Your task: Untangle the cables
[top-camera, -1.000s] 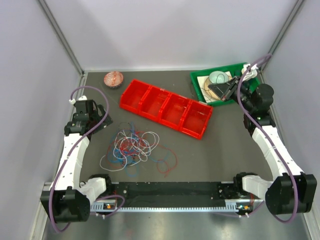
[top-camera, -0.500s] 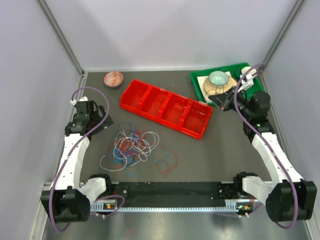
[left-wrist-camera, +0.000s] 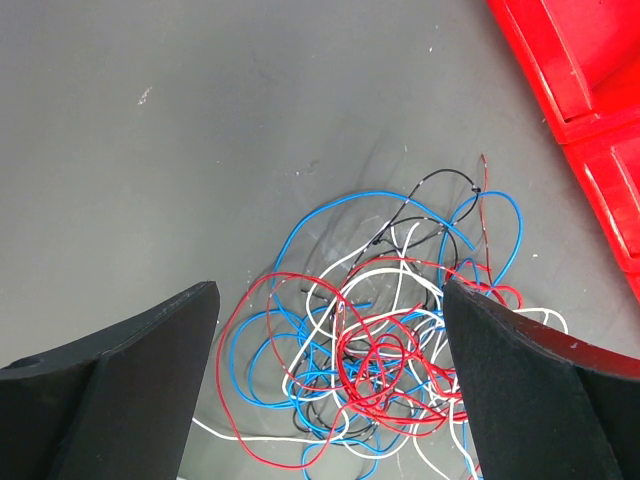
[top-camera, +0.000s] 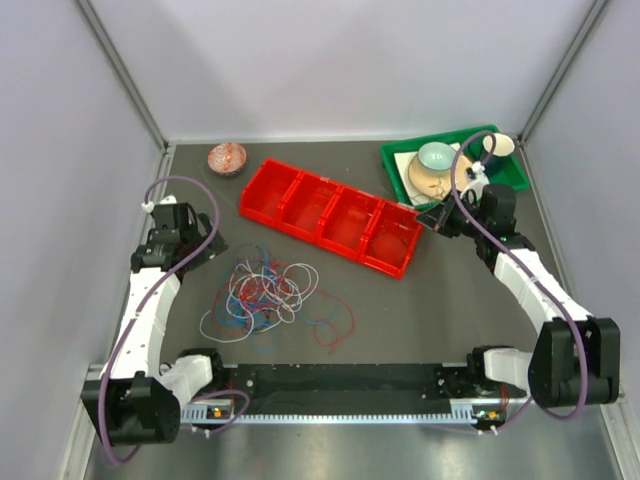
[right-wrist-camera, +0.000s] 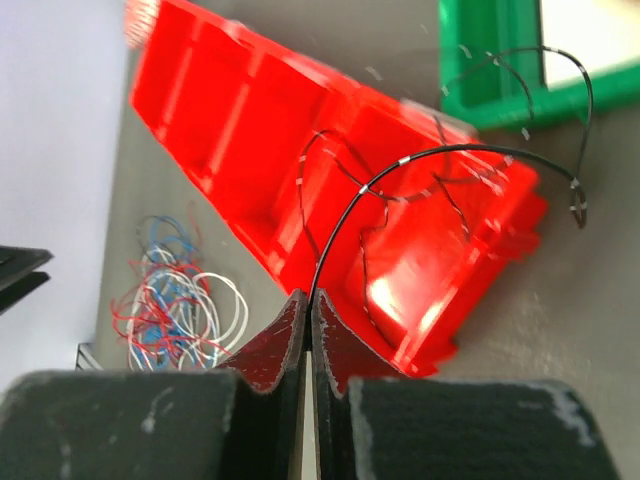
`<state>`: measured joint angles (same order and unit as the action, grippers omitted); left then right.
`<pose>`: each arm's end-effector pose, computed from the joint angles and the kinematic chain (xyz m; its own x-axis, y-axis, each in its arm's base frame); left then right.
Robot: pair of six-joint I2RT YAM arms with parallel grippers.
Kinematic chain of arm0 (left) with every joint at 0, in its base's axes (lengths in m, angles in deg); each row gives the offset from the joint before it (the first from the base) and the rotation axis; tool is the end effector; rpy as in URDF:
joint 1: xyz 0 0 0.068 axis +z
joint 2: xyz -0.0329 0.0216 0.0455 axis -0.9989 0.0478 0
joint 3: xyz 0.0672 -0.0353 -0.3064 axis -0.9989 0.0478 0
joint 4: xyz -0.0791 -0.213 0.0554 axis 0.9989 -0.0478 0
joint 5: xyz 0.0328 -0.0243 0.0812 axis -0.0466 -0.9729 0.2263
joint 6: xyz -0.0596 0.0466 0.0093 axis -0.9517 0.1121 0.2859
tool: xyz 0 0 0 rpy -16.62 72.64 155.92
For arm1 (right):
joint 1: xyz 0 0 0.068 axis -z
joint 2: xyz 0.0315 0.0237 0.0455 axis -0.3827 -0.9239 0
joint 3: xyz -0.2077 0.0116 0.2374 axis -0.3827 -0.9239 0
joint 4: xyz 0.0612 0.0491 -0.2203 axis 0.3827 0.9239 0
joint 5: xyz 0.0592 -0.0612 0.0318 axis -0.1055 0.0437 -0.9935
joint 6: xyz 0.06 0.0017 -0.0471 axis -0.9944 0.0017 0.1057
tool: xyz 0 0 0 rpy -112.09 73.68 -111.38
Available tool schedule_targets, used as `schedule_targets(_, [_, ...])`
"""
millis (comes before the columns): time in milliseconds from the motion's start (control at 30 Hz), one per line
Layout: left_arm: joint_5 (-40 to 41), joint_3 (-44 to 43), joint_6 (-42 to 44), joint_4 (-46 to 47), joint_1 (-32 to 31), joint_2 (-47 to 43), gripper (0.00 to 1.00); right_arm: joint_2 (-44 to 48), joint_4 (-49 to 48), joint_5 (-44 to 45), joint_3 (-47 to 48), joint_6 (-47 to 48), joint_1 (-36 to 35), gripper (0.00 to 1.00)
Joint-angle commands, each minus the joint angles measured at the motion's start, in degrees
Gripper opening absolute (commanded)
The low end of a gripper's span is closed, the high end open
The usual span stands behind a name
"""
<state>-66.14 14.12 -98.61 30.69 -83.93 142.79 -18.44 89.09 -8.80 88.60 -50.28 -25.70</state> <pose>0.1705 0.0176 0.3062 -0.6101 -0.4930 -0.6203 -0.4677 0.8560 -0.2202 0.2434 0.0471 0.3059 -0.6383 0.4266 -0.6407 -0.2006 0.7115 0.6735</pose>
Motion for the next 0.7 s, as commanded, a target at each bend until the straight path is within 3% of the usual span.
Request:
schedule_targets(0, [-0.7,0.5,-0.5,1.6,-0.2,-0.8,0.99,-1.4,2.7,2.1,2.1,1.8,0.4,0.00])
schedule_targets(300, [-0.8,0.4,-0.8,2.1,-0.1,-0.1,0.99,2.2,8.1,9.3,3.5,6.1,-8.7,0.00])
schedule_targets(667, [-1.3,0.8,-0.9,3.0,-0.1,0.4,0.99,-0.4,9.9,8.1,4.6,2.5,-15.2,0.00])
